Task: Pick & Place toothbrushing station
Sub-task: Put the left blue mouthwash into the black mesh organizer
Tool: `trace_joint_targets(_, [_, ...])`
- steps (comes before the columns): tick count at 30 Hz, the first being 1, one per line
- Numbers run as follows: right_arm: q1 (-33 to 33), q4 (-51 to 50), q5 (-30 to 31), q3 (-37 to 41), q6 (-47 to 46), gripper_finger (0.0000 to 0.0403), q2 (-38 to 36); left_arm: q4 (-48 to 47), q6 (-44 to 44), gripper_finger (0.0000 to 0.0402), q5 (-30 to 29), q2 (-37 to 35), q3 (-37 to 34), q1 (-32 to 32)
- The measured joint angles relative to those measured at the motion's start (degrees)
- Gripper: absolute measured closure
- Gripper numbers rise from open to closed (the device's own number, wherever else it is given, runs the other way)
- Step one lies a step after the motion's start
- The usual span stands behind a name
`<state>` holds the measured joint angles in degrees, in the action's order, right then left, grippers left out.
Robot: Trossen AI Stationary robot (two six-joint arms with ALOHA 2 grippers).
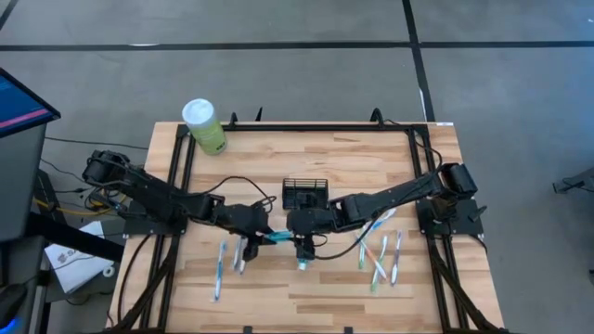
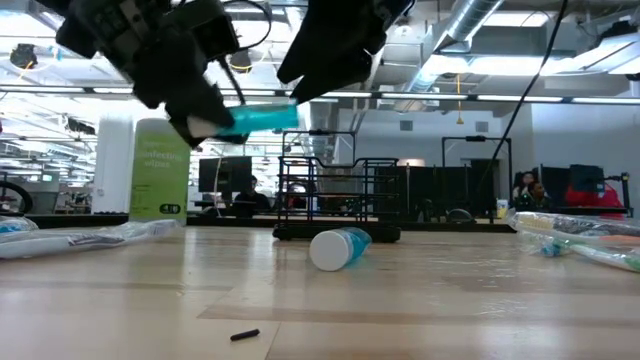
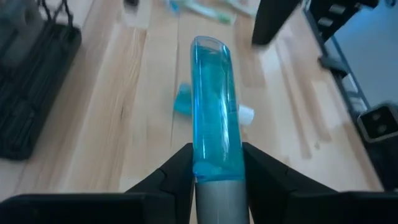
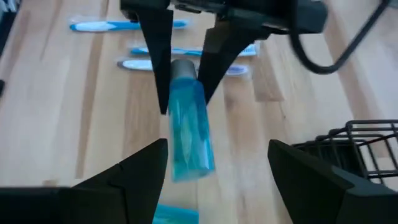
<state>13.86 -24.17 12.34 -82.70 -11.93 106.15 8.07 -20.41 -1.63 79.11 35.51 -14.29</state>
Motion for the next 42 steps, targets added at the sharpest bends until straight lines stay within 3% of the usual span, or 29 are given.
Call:
trace_joint_targets(9, [-1.8, 0.5, -5.5, 0.0, -4.6, 0.0132, 0.0, -0.3, 4.5, 0.0292, 0.0, 0.2, 5.4, 1.3])
trace_joint_targets(14, [-2.8, 1.0, -12.2, 0.0, -8.6, 0.0133, 0.0, -2.2, 5.1, 0.0293, -0.1, 0.2, 5.5, 1.3])
trace_joint_targets(29, [-4.3, 3.6, -19.3, -0.1, -12.1, 0.0137, 0.0, -4.1, 5.6, 0.0291, -1.5, 0.3, 5.5, 1.2])
trace_joint_targets(42, [-5.4, 1.2, -21.8, -0.1, -12.1, 0.0251, 0.0, -3.9, 5.6, 0.0292, -1.4, 0.3, 5.5, 1.1])
